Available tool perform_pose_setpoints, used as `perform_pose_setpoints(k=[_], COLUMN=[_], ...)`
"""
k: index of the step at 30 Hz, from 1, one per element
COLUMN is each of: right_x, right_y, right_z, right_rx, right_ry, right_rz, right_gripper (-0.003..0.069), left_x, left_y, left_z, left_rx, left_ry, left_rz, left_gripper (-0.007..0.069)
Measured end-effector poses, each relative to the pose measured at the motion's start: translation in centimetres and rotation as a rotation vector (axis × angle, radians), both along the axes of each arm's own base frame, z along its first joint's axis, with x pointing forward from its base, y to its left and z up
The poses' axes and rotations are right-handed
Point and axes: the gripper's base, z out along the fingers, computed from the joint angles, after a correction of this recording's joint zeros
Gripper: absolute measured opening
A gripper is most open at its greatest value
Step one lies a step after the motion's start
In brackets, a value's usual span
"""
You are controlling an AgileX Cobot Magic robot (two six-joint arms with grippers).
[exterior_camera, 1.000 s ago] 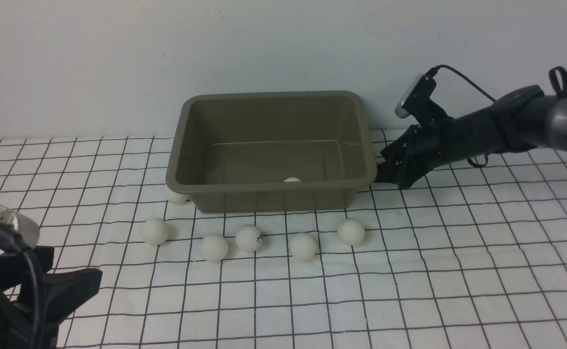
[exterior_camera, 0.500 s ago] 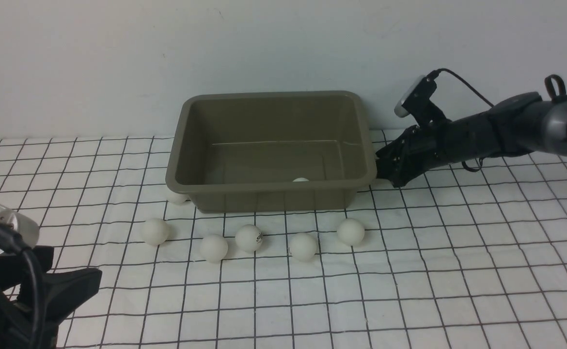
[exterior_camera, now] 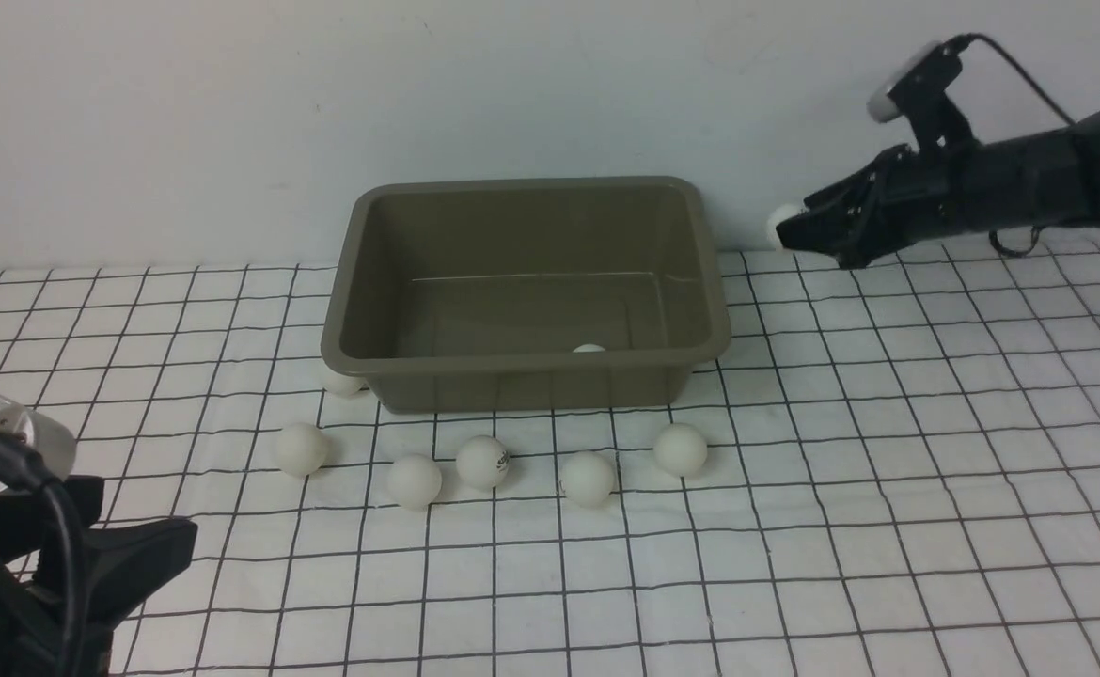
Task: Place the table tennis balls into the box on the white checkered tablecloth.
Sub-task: 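Release the ping pong ball into the bin and lift the gripper away, then reach for and grasp a ping pong ball on the table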
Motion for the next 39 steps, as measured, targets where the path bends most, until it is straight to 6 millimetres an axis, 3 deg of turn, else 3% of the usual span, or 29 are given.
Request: perform_pose_setpoints(k=[6, 9, 12, 17, 21, 26, 30, 34, 39], right_x=[-1.5, -2.2, -2.5, -2.6, -2.3, -3.3, -5.7, -7.5, -8.9], right_y=[4.0, 8.1, 10.4, 11.9, 9.9, 2.4, -1.3, -2.4, -2.3], right_z=[1.9, 1.4, 0.6, -0.2, 1.6, 8.3, 11.9, 13.3, 14.1], right_rx=[0.116, 0.086, 0.006, -0.045, -0.064, -0.043, -0.034, -0.069, -0.078], right_ry=[0.011, 0.01, -0.008, -0.014, -0.055, -0.126, -0.092, -0.042, 0.043], right_rz=[0.147, 0.211, 0.232, 0.214, 0.168, 0.043, 0.025, 0.046, 0.04], right_gripper=[0.0325, 0.0325, 0.0325, 0.0338, 0.0423, 0.0437, 0.0437, 0.0438, 0.0438], left_x=[0.1, 0.1, 0.1, 0.1, 0.1, 0.1, 0.2, 0.2, 0.2], left_y=[0.1, 0.1, 0.1, 0.1, 0.1, 0.1, 0.1, 0.1, 0.1], left_z=[0.1, 0.1, 0.1, 0.1, 0.1, 0.1, 0.1, 0.1, 0.1], left_rx=[0.005, 0.004, 0.004, 0.004, 0.004, 0.003, 0.003, 0.003, 0.003], left_ry=[-0.017, -0.019, -0.019, -0.019, -0.019, -0.019, -0.02, -0.02, -0.02], left_rz=[0.013, 0.015, 0.015, 0.015, 0.015, 0.015, 0.015, 0.015, 0.015], left_gripper=[0.045, 0.045, 0.045, 0.045, 0.045, 0.045, 0.045, 0.045, 0.045])
